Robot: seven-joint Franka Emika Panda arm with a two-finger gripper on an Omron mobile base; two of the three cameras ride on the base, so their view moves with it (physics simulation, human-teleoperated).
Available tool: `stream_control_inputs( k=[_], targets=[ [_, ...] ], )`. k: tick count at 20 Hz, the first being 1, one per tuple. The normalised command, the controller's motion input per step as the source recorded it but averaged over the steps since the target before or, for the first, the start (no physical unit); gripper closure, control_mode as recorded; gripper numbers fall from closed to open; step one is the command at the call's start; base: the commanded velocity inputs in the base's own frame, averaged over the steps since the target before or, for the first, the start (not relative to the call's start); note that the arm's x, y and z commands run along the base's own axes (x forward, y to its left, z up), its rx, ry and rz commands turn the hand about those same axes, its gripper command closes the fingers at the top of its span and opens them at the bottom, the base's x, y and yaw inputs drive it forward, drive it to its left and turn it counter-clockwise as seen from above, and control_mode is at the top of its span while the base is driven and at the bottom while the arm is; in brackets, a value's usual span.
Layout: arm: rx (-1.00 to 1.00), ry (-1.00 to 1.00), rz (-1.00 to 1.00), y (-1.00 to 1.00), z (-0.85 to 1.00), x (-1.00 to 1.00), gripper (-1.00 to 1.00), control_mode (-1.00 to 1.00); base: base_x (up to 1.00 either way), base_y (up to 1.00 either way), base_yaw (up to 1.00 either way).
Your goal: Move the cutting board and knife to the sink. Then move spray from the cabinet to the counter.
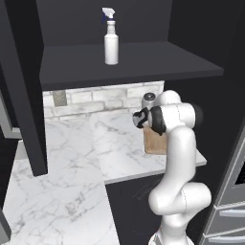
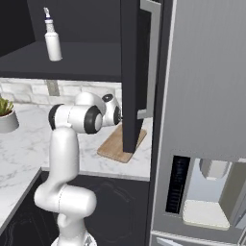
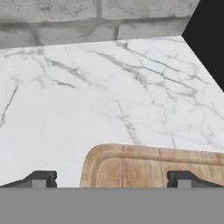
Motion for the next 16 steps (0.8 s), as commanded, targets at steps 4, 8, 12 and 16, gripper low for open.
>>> stream_control_inputs(
  k=[4, 8, 12, 16],
  targets=[
    [-0.02, 0.07, 0.0, 0.0, -0.12, 0.37, -1.0, -1.0, 0.0, 0.0, 0.0],
    [0.0, 0.02, 0.0, 0.0, -0.14, 0.41, -1.0, -1.0, 0.0, 0.0, 0.0],
    [0.0, 0.0, 0.0, -0.03, -0.11, 0.25, -1.0, -1.0, 0.0, 0.0, 0.0],
    [0.0, 0.0, 0.0, -0.04, -0.07, 0.11, -1.0, -1.0, 0.0, 0.0, 0.0]
  ],
)
